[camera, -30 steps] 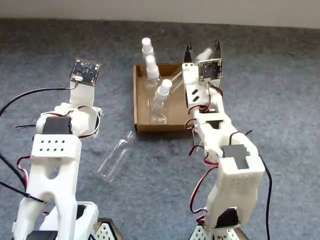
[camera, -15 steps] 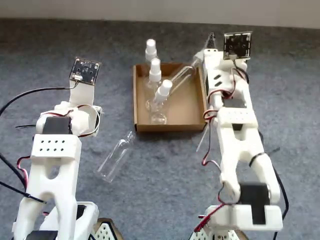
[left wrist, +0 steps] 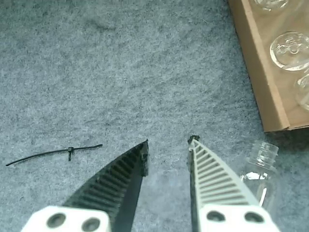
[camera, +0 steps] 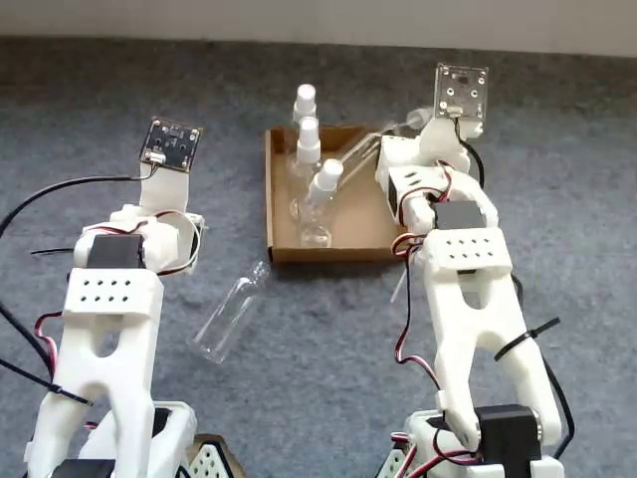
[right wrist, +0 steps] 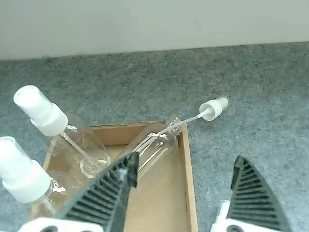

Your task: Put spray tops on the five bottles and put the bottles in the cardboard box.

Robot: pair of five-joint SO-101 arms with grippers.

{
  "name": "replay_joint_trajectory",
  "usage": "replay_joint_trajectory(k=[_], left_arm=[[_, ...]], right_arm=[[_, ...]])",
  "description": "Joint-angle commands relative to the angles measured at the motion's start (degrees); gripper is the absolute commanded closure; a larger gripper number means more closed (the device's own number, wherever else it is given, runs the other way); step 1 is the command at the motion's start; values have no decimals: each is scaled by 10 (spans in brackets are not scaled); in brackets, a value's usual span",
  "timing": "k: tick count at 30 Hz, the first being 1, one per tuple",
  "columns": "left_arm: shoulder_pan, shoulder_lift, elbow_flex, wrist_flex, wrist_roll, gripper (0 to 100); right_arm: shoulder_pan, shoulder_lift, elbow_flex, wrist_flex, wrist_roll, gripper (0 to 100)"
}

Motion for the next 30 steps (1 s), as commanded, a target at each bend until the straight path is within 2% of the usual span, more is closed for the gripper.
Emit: replay_joint_trajectory(k=[1,7,15,22,27,30], left_arm=[[-6,0,-2,-11,-3,870],[-6,0,-2,-11,-3,870],[-5,0,-2,-11,-3,870],[-6,0,-2,-11,-3,870],[-6,0,-2,-11,-3,870],[-16,0,-6,-11,-4,870]], right_arm=[[-11,-19,-11,1,-33,745],[-8,15,-53,16,-40,745],[-23,-88,-56,175,-40,746],[-95,-197,-14,338,-44,746],[-113,-291,39,391,-45,746],[-206,-335,97,400,-54,746]])
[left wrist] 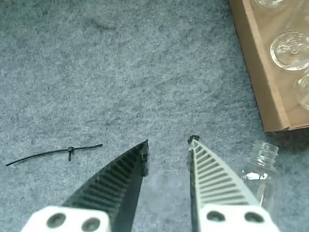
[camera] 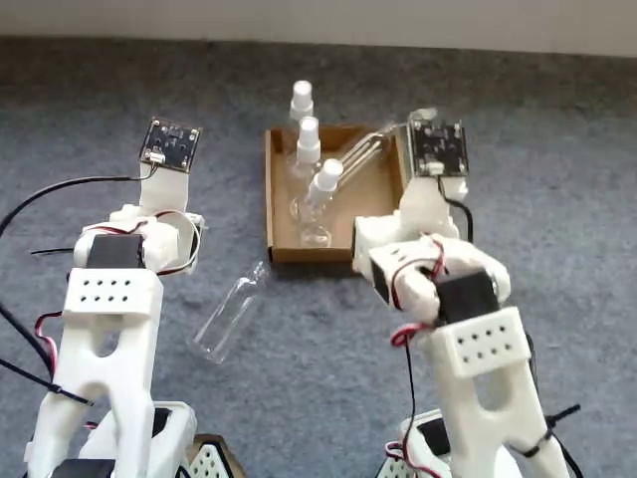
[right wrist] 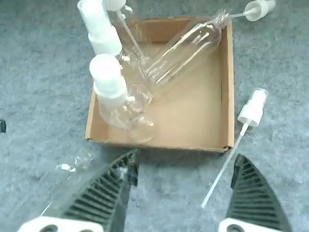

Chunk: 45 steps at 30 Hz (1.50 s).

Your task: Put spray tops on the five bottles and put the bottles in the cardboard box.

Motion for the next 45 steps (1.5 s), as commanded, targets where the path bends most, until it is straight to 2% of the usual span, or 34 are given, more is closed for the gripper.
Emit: replay_joint_trajectory(k=[1,5,12,15,19,27,33,35,37,38,40,45], left_arm=[[-31,-1,-8,-11,-4,870],[-131,0,-29,-25,-31,870],[-295,0,-54,-24,-121,870],[-317,0,-48,-32,-146,870],[-331,-2,-15,-76,-159,870],[-326,-1,29,-129,-159,870],[-326,-1,31,-129,-159,870],[-326,-1,31,-129,-159,870],[-326,-1,31,-129,-159,870],[-327,-1,31,-129,-159,870],[-327,-1,31,-129,-159,870],[-321,-1,31,-129,-156,870]], right_arm=[[-124,-54,52,0,-36,746],[-254,-30,110,-67,-127,746],[-362,133,81,-209,-239,743],[-380,218,35,-215,-267,743],[-371,312,-19,-214,-308,742],[-367,458,-131,-218,-350,742],[-367,550,-164,-215,-351,749],[-366,548,-163,-214,-351,806],[-366,527,-157,-204,-345,927],[-366,509,-153,-192,-323,998],[-371,454,-140,-167,-258,976],[-385,249,-74,-80,-114,993]])
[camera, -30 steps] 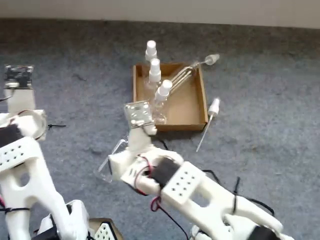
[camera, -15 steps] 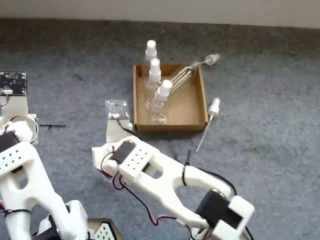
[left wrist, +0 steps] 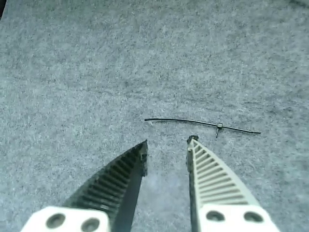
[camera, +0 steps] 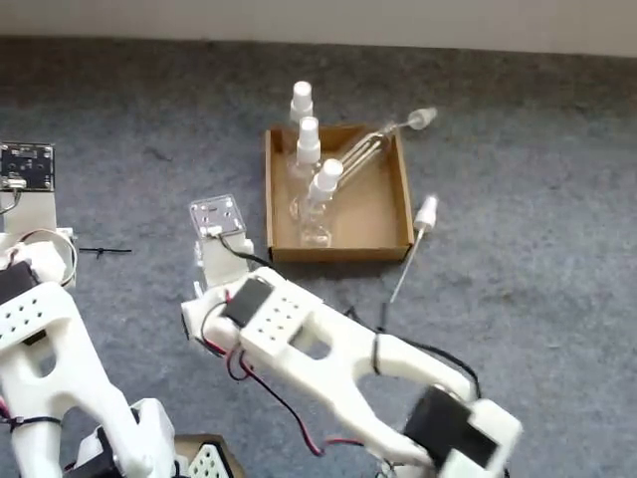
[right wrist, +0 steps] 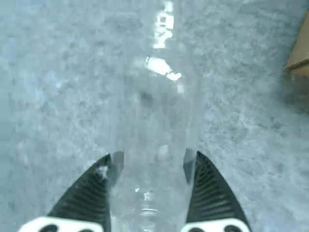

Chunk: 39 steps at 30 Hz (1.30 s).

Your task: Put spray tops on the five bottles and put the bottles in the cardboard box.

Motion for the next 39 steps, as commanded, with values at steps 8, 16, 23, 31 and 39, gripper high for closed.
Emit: replay_joint_trajectory(k=[8,16,23,31,39], left_arm=[[37,-2,-3,-8,3,870],[162,-7,-7,61,71,870],[213,-7,7,67,113,870],[213,-5,10,69,119,870],[233,-6,25,68,119,870]], right_arm=[[274,-507,51,284,377,993],[689,-415,199,-23,600,993],[786,-75,193,-260,600,993],[817,179,7,-260,521,903],[823,144,-52,-73,491,559]])
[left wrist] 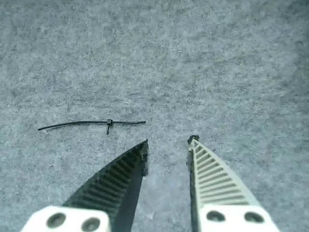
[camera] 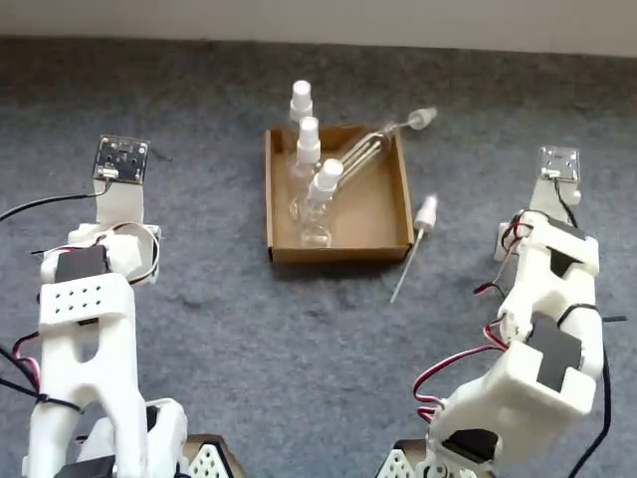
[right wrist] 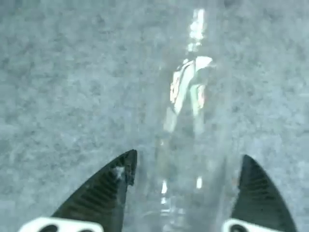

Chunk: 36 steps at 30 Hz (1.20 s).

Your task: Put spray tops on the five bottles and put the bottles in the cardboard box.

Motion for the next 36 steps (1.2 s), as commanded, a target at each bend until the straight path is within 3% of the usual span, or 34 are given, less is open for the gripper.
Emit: replay_joint_trajectory(k=[1,8,12,19,30,36], left_arm=[[35,-6,-1,2,4,870],[44,-6,20,-11,5,870],[42,-7,54,-53,5,870],[43,-7,75,-58,4,870],[45,-7,118,-105,3,870],[45,-7,120,-105,3,870]], right_arm=[[-13,-51,-36,97,-8,559],[-106,-158,-73,169,-34,559],[-195,-181,-118,167,-161,559],[-314,-120,-232,161,-429,560],[-358,114,-448,125,-593,707],[-367,189,-555,126,-609,706]])
